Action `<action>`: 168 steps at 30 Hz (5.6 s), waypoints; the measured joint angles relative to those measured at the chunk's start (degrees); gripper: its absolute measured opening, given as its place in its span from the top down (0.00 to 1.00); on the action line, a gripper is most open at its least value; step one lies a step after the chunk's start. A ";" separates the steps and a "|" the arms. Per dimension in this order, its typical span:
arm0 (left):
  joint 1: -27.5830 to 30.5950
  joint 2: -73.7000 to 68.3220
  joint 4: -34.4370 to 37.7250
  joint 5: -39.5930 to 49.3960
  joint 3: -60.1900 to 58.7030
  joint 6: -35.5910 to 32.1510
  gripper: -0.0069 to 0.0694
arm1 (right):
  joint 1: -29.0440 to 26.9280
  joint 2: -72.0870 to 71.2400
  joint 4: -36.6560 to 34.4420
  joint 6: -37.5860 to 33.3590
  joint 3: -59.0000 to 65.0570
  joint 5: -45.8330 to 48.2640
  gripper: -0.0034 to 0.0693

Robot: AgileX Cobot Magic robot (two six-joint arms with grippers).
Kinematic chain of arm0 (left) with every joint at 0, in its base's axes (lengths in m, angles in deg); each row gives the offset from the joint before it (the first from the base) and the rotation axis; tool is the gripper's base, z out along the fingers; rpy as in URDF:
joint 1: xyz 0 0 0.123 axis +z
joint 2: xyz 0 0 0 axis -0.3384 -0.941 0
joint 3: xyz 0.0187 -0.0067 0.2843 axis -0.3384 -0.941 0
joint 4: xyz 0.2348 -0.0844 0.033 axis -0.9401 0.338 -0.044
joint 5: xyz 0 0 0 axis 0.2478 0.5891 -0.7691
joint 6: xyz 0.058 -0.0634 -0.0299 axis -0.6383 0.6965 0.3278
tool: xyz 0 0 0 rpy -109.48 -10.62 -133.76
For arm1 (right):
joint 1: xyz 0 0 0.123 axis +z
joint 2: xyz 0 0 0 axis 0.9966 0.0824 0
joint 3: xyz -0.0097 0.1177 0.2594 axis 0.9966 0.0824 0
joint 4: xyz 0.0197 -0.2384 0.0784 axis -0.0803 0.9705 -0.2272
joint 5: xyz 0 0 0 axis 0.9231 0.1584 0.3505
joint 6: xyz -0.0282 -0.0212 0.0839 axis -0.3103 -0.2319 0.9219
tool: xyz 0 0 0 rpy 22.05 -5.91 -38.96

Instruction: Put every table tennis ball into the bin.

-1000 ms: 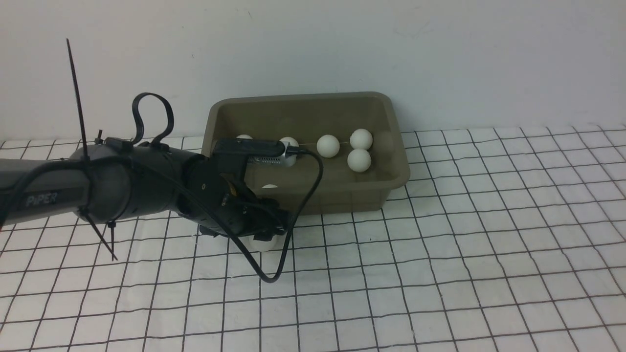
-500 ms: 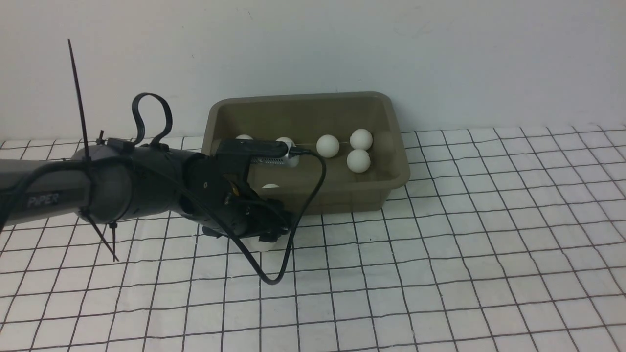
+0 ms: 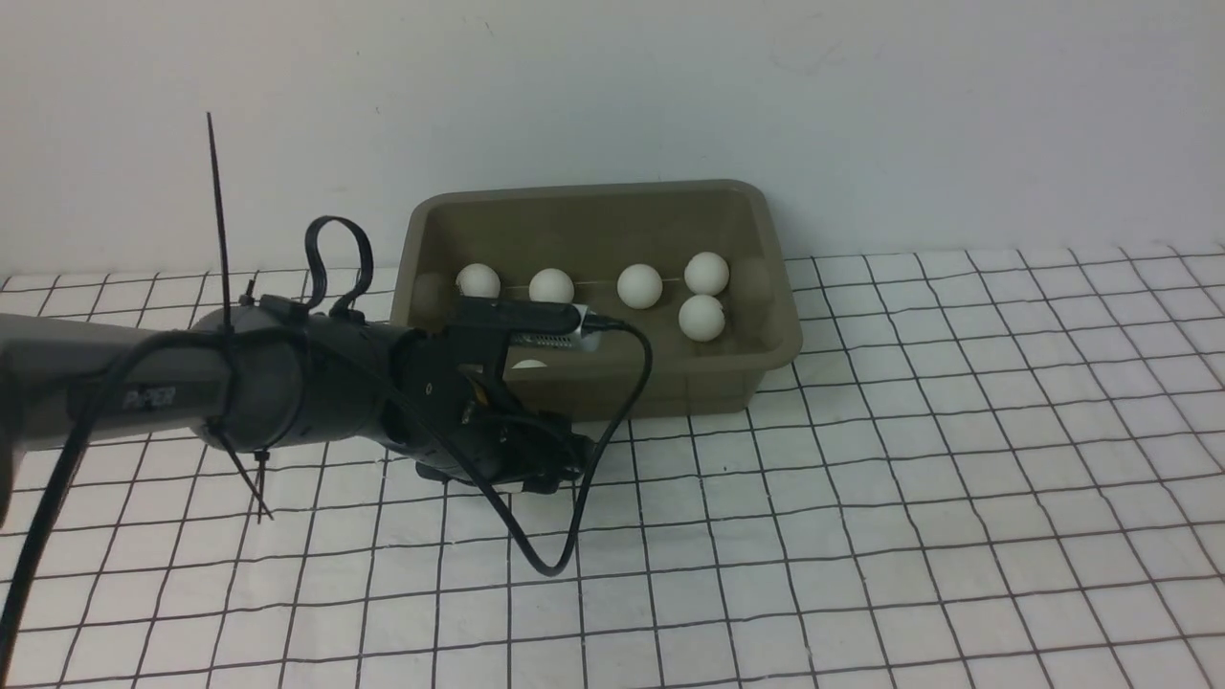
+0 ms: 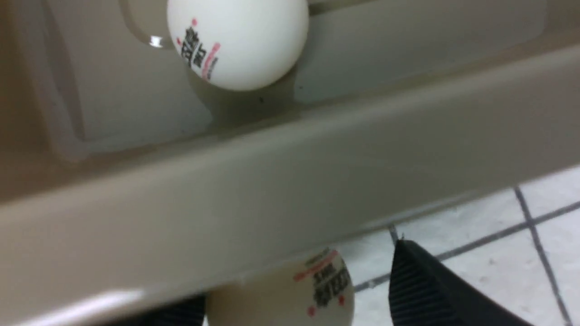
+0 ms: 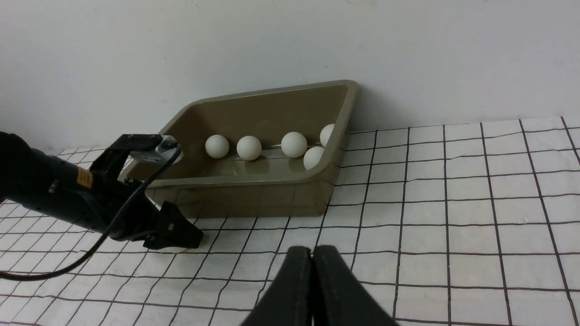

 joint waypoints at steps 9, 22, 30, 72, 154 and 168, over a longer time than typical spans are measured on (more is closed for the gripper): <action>0.00 -1.17 -0.06 -0.45 0.00 0.05 0.43 | 0.00 0.00 0.00 0.00 0.00 -0.71 0.98; 0.00 5.38 -0.06 19.41 0.25 -4.20 0.45 | 0.00 0.00 0.00 0.12 0.00 -0.88 0.98; 0.00 13.43 1.07 25.25 0.15 -4.51 0.45 | 0.00 0.00 0.00 0.16 0.00 -1.02 0.98; 0.00 5.08 5.58 -4.26 10.34 -25.37 0.42 | 0.00 0.00 -0.18 0.16 0.00 -1.02 0.98; 31.61 100.20 5.30 15.54 -45.05 -22.48 0.91 | 0.00 0.00 0.00 0.16 0.01 -0.08 0.98; 31.91 111.64 4.99 12.23 -63.36 -22.59 0.91 | 0.00 0.00 0.00 0.16 0.06 0.47 0.98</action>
